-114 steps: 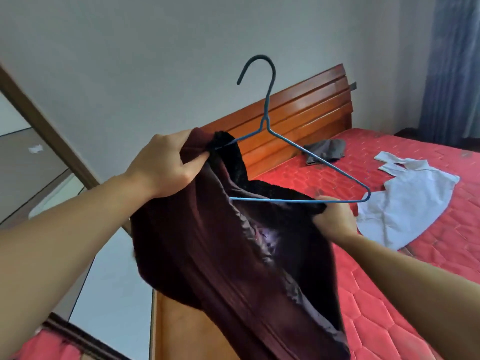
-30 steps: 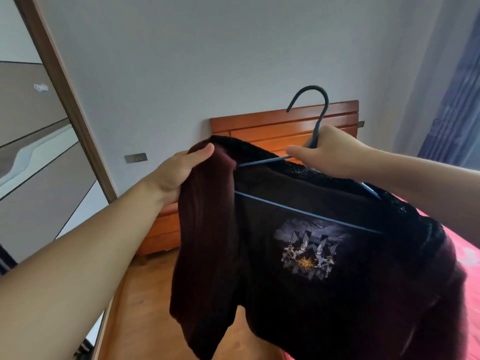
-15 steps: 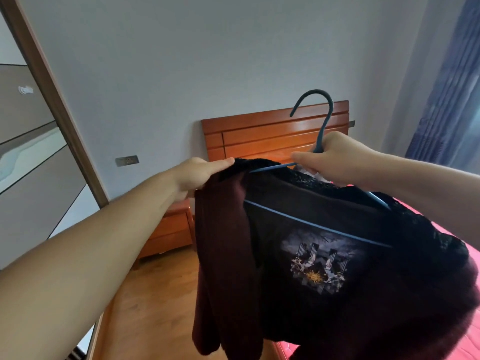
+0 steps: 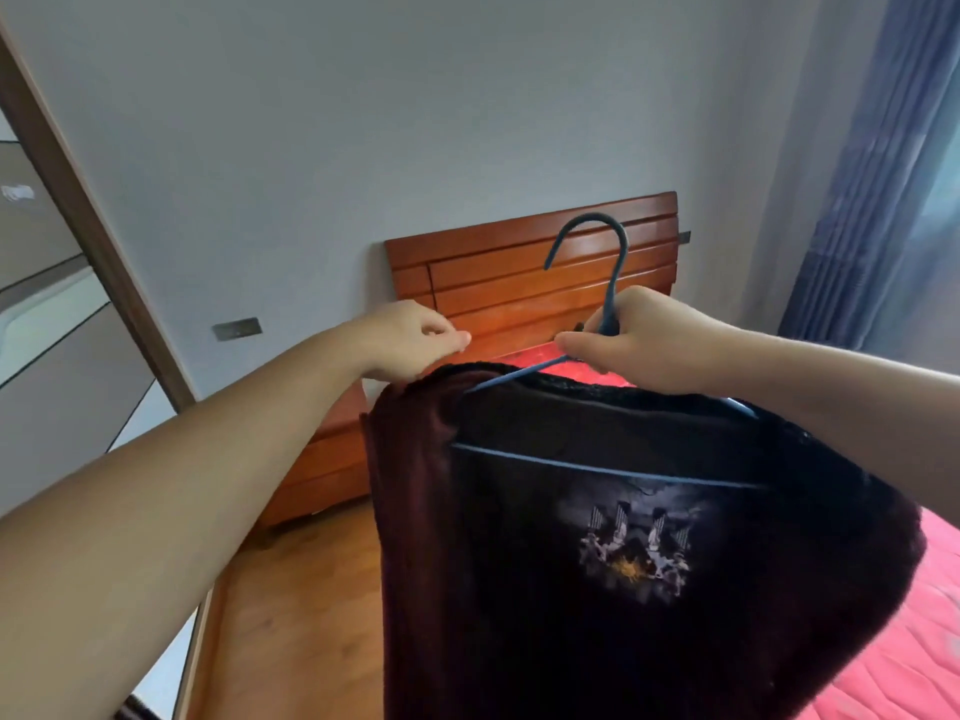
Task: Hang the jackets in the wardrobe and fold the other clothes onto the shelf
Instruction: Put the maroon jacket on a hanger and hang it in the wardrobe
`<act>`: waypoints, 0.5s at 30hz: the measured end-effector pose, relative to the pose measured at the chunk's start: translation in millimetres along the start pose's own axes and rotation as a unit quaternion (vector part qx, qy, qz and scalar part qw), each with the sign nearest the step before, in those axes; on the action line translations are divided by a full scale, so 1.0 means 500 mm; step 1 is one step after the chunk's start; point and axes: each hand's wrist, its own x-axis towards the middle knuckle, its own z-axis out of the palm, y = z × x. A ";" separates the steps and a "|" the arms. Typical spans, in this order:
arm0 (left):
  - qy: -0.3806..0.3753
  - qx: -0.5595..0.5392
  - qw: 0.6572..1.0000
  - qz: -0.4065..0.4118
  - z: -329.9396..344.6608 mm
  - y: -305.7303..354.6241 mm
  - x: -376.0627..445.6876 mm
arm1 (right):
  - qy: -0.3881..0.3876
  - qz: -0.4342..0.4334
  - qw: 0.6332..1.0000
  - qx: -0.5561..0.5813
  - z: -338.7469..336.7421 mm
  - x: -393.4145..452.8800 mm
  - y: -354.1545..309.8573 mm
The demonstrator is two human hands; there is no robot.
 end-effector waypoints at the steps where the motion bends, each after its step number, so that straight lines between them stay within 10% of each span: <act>1: -0.030 -0.049 0.998 0.040 -0.003 0.023 -0.006 | 0.000 0.000 1.000 0.000 0.000 0.001 -0.004; 4: -0.177 -0.001 0.975 0.132 0.008 0.070 -0.012 | -0.002 -0.003 1.000 -0.009 -0.009 0.002 -0.014; 9: -0.058 0.067 0.972 0.216 0.042 0.054 0.000 | 0.004 0.004 1.000 0.002 -0.045 -0.007 -0.016; 15: -0.093 0.053 0.970 0.218 0.020 0.105 -0.006 | -0.051 0.046 0.991 0.114 -0.067 -0.022 -0.016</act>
